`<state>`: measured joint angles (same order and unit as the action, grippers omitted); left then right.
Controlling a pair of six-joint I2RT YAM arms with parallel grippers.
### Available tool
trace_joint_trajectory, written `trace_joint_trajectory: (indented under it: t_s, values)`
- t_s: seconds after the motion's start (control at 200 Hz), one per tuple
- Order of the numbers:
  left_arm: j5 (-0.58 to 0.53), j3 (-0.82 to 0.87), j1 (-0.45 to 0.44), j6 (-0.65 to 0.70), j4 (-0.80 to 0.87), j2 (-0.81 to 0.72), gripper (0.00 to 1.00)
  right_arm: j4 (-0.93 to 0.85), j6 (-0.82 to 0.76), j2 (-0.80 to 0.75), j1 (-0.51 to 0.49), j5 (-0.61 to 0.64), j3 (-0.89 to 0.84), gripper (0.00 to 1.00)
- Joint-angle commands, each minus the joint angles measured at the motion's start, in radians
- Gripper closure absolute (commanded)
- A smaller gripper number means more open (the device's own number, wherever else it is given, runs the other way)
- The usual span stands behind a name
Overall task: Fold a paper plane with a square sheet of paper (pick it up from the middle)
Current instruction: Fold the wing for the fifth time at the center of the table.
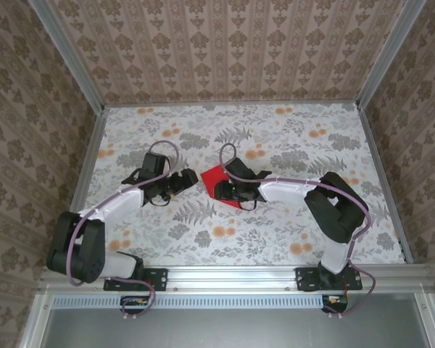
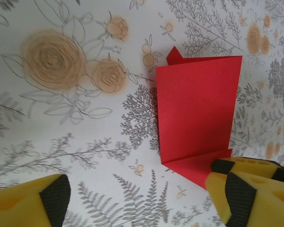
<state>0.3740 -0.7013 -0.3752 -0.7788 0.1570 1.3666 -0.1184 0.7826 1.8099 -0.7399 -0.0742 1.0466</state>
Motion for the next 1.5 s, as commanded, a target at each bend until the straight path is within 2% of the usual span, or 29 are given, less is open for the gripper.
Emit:
trace_joint_trajectory:
  t_s: [0.0,0.155,0.62,0.84,1.13,1.495]
  values:
    - [0.055,0.005,-0.025,-0.075,-0.07,0.041,0.18,0.064,0.056,0.017,0.015,0.028,-0.046,0.51]
    - [0.078,-0.007,-0.056,-0.113,-0.104,0.092,0.25,0.156,0.107,0.02,0.038,-0.007,-0.121,0.52]
    - [0.098,-0.059,-0.16,-0.192,-0.164,0.22,0.32,0.52,0.29,0.061,0.17,-0.273,-0.33,0.54]
    - [0.103,-0.106,-0.163,-0.188,-0.179,0.279,0.41,0.513,0.268,0.05,0.195,-0.299,-0.355,0.55]
    - [0.123,-0.159,-0.162,-0.159,-0.194,0.359,0.47,0.512,0.252,0.051,0.221,-0.328,-0.367,0.57]
    - [0.208,-0.181,-0.146,-0.162,-0.294,0.432,0.58,0.507,0.236,0.049,0.24,-0.356,-0.372,0.58]
